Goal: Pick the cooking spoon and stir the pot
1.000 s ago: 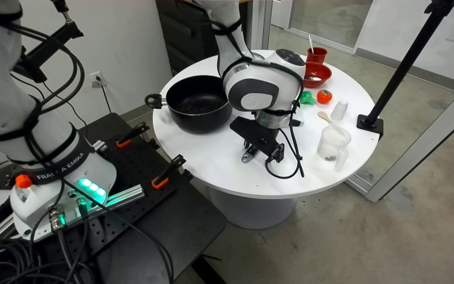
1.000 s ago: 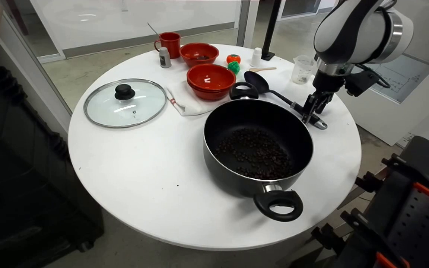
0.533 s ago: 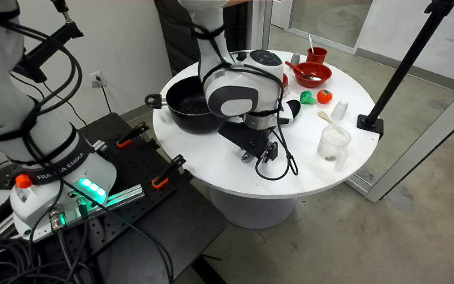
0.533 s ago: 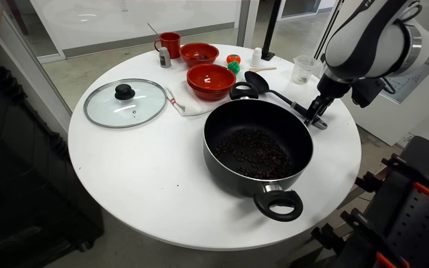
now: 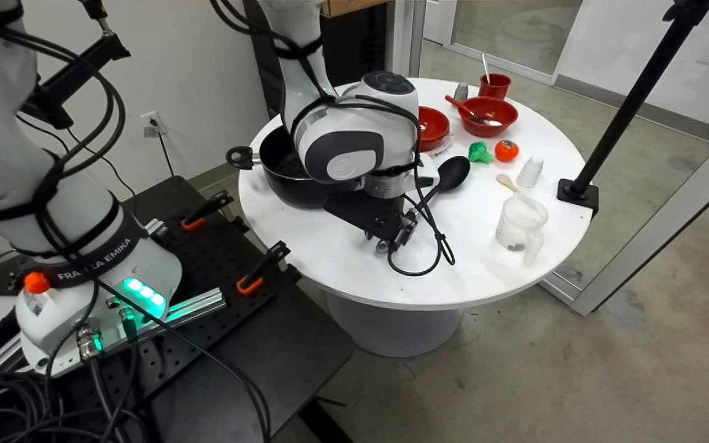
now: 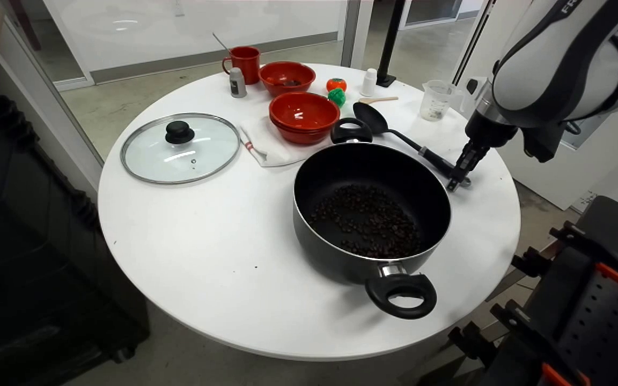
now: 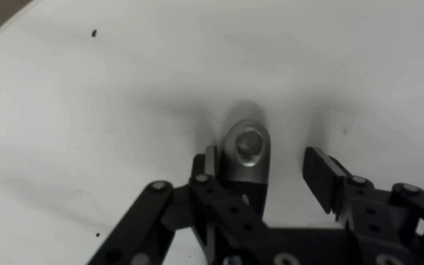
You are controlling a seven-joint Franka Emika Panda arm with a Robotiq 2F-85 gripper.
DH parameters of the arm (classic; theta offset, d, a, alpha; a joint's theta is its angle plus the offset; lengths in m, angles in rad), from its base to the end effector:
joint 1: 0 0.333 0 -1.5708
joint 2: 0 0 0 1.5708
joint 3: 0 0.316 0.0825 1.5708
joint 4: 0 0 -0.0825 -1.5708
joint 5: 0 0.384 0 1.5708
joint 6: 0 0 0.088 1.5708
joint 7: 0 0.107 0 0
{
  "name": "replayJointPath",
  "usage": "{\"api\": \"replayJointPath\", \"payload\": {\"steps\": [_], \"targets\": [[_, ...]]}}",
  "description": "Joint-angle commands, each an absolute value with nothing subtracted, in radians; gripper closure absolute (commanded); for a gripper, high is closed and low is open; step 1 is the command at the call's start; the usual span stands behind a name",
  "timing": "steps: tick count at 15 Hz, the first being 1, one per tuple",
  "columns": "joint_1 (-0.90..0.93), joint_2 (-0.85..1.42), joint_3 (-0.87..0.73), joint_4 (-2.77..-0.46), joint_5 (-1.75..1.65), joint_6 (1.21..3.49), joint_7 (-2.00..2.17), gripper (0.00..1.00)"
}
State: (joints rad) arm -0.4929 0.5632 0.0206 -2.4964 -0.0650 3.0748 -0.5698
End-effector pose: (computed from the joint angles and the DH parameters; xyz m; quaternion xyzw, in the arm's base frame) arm 0.3963 -0.1950 0.0746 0.9968 0.0794 0.0083 0.0012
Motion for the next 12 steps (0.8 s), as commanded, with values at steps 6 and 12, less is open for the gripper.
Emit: {"api": "replayJointPath", "payload": {"steps": [6,12], "targets": [[-0.63,0.516,0.124,-2.531,-0.084,3.039,-0.559,0.92],[-0.994,0.391,0.483,-2.516,0.087,2.793,-0.675,0.92]]}}
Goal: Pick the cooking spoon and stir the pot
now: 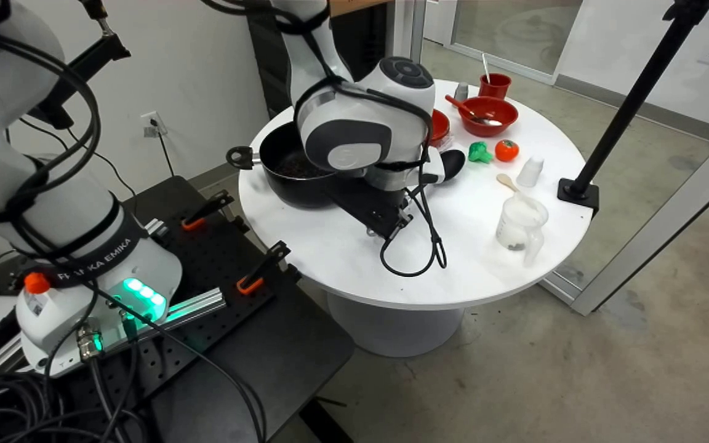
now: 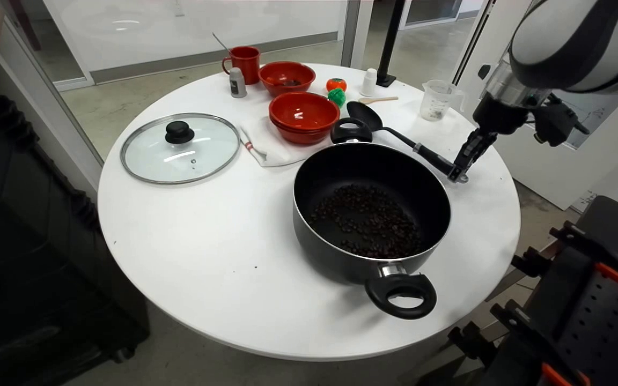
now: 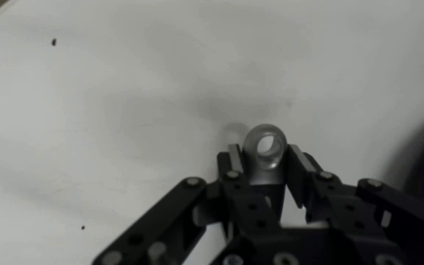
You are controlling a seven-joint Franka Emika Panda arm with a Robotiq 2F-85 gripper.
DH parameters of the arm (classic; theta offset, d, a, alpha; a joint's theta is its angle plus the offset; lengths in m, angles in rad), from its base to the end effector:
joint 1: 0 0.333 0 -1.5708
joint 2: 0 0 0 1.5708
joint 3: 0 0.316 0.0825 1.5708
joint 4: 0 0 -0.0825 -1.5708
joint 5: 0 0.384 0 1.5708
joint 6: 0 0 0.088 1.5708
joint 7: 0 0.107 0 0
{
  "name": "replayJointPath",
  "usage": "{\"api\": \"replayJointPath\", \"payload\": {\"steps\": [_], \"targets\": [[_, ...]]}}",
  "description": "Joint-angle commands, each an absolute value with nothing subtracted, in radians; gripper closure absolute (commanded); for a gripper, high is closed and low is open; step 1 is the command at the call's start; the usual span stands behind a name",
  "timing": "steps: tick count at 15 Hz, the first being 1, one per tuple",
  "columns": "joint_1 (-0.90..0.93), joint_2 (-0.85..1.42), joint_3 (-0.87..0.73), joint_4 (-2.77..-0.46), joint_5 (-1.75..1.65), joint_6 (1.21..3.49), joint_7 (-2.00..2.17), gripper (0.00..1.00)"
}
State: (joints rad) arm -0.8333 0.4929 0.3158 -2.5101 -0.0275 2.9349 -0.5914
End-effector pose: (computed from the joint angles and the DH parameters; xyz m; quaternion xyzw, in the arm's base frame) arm 0.3954 -0.2017 0.1026 -0.9966 -0.0343 -0.0196 0.0720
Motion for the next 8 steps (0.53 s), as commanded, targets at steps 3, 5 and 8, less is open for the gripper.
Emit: {"api": "replayJointPath", "payload": {"steps": [3,5,8], "targets": [[-1.03,0.277,0.549,-2.487,0.269,2.604,-0.773,0.92],[-0.944,0.189,0.483,-2.475,0.334,2.518,-0.778,0.92],[-0.762,0.096,0.326,-2.485,0.281,2.472,-0.713,0.92]]}}
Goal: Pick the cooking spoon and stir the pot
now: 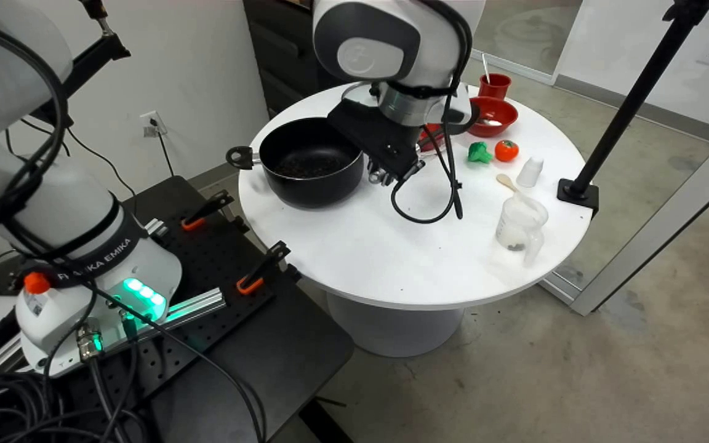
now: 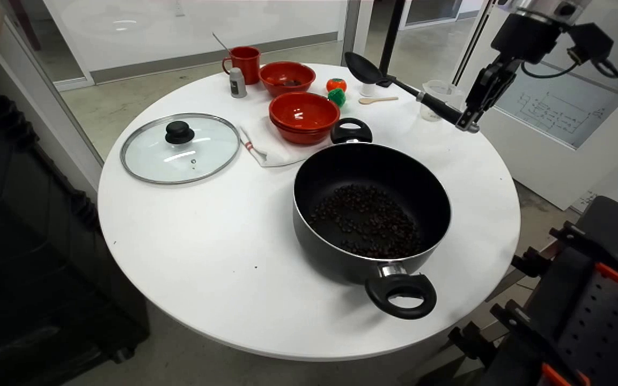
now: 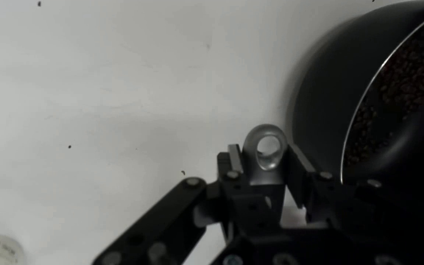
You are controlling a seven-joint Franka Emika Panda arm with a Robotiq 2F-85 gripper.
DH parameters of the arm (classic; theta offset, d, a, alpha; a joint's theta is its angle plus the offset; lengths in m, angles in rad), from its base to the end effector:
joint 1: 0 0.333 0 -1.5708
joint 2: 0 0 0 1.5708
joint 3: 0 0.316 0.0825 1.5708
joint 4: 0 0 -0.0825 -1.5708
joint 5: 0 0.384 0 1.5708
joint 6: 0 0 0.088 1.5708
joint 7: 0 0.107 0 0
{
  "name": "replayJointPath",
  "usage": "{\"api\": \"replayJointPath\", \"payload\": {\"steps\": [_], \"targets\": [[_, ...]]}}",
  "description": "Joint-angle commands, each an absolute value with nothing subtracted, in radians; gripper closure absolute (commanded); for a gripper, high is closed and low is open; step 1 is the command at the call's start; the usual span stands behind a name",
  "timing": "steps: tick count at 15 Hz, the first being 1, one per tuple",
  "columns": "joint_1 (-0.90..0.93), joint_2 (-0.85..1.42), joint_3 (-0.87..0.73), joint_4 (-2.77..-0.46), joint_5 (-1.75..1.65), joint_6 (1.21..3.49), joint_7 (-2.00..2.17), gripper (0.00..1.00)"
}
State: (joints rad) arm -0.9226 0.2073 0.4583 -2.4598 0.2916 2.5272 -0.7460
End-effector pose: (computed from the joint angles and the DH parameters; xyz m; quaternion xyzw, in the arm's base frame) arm 0.4212 -0.2065 0.2129 -0.9904 -0.0143 -0.0167 0.1365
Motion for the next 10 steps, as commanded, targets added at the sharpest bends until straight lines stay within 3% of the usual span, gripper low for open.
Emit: {"api": "replayJointPath", "payload": {"steps": [1,6,10], "targets": [[-0.698,0.076,0.27,-2.493,0.245,2.467,-0.689,0.92],[-0.419,-0.012,0.037,-2.546,0.027,2.412,-0.578,0.92],[-0.293,-0.127,-0.046,-2.61,-0.024,2.339,-0.602,0.92]]}}
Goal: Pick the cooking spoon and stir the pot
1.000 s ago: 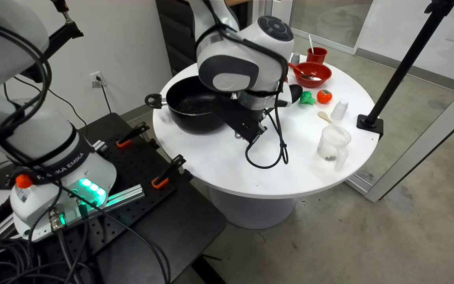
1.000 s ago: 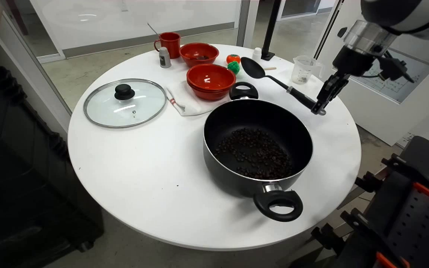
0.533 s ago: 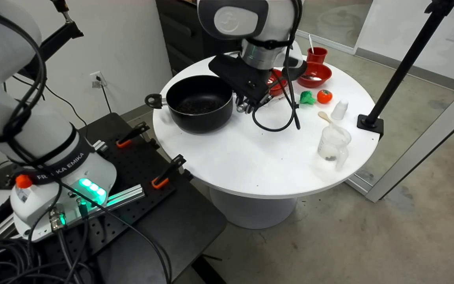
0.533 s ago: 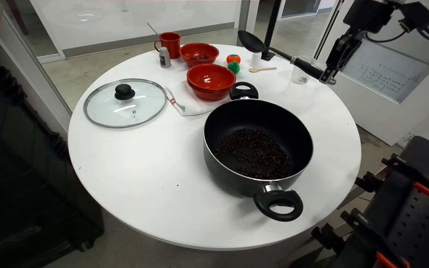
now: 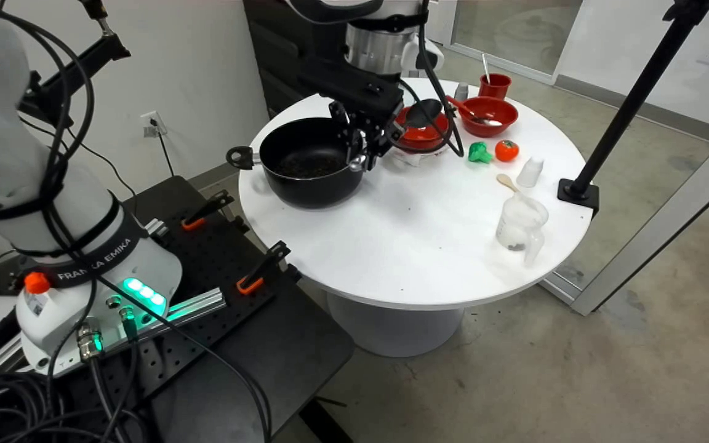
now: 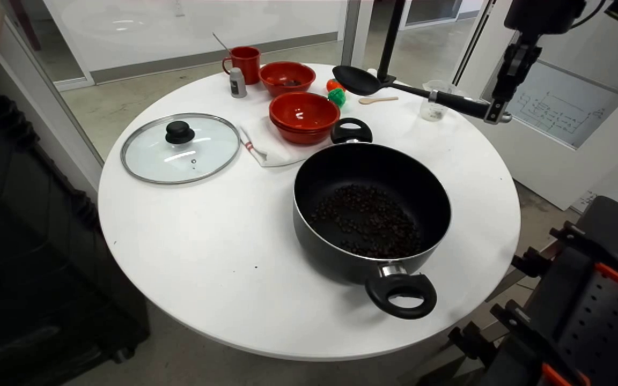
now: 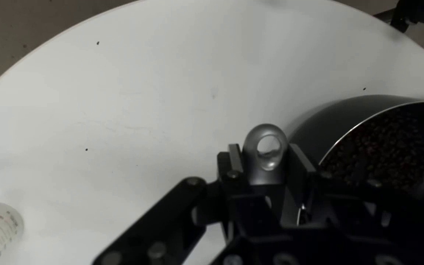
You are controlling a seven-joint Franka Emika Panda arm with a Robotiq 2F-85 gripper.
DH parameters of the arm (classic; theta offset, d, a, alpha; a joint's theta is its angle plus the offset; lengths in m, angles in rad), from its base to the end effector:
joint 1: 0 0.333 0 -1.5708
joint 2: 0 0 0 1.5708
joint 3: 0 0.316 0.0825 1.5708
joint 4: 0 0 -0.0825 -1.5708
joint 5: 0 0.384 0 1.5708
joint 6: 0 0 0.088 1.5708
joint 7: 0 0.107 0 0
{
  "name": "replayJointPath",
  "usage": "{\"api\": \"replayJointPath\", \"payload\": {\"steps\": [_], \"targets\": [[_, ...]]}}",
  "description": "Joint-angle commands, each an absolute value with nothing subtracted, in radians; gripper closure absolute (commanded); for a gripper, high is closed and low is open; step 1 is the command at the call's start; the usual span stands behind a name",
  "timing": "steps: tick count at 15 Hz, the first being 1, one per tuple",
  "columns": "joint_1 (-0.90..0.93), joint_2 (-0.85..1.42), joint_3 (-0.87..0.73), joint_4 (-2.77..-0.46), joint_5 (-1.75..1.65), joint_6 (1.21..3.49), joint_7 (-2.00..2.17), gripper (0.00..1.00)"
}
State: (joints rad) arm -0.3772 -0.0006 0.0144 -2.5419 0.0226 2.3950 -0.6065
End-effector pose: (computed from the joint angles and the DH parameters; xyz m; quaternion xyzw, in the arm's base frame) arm 0.4103 -0.1555 0.2601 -0.9909 -0.1124 0.0614 0.0403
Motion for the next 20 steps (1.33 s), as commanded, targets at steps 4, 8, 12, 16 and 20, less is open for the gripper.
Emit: {"api": "replayJointPath", "payload": {"steps": [4,8,12,16,20], "targets": [[-0.22,-0.268,-0.086,-2.68,-0.081,2.265,-0.602,0.92],[-0.165,-0.377,-0.079,-2.75,-0.182,2.172,-0.571,0.92],[-0.102,-0.415,-0.059,-2.799,-0.236,2.095,-0.54,0.92],[-0.044,-0.336,-0.028,-2.787,-0.269,2.019,-0.475,0.92],[-0.014,-0.241,0.016,-2.78,-0.307,2.02,-0.322,0.92]]}}
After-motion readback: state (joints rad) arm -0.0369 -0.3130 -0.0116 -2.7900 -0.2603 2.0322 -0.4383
